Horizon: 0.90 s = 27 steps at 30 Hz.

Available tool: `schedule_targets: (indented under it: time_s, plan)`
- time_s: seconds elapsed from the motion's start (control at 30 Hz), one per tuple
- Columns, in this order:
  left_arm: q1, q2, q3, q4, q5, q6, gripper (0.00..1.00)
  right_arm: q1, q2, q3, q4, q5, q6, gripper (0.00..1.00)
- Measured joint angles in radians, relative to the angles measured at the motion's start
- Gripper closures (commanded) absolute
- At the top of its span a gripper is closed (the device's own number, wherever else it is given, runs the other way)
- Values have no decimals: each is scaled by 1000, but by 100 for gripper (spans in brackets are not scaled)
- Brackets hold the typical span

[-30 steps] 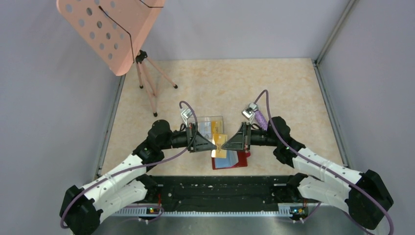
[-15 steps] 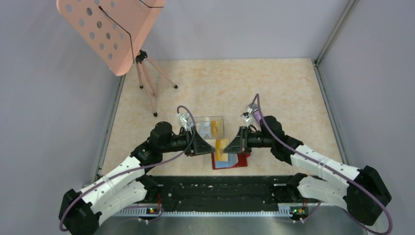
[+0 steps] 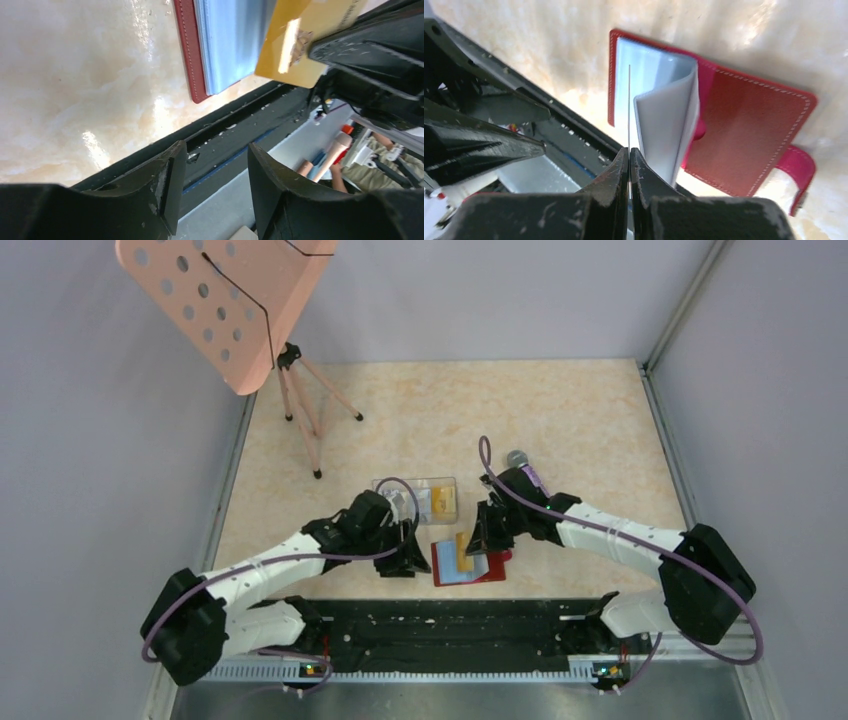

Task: Put the credit cards into the card holder
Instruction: Insert the credit card into the card holder.

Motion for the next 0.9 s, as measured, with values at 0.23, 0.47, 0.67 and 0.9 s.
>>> schedule_targets:
  time_s: [0.23,0.47,0.67,0.9]
  plan:
    - [-58,201,102,-20,-99,38,52,0,38,57,-106,107,-46,100]
    - [-72,372,201,-41,-174,87,58,-9,39,50,-127,127,-57,100]
    - [-85,476,257,-75,-219,108,67,-37,41,15,-126,112,-70,100]
    - [-110,568,358,-141,-249,113,77,-91,6,-45,-114,68,-78,100]
